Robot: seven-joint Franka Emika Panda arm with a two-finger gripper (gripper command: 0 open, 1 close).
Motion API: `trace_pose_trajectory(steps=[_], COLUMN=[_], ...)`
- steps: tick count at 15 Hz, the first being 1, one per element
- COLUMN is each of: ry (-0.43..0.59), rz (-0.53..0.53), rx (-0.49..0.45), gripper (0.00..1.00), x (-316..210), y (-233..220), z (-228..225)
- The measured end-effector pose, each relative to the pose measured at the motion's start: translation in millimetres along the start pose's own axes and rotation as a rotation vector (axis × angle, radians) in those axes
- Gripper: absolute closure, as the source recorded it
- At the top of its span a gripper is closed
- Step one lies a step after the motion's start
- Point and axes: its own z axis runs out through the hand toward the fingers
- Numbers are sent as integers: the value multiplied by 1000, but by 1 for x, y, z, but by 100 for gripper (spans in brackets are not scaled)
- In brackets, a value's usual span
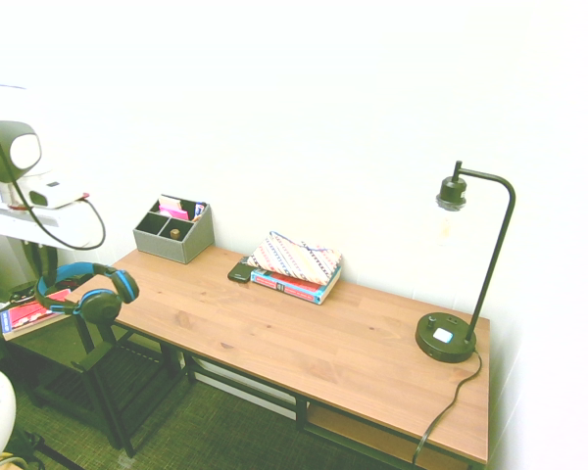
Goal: Hang the headphone
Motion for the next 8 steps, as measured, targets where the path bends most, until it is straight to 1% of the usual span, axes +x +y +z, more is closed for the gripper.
trace_pose_trajectory(steps=[3,6,8], ry=[-19,-9,2], rz=[21,75,119], rx=[19,32,48], gripper=[100,100,100], x=[-30,-35,-31], y=[-17,-26,-35], z=[57,113,142])
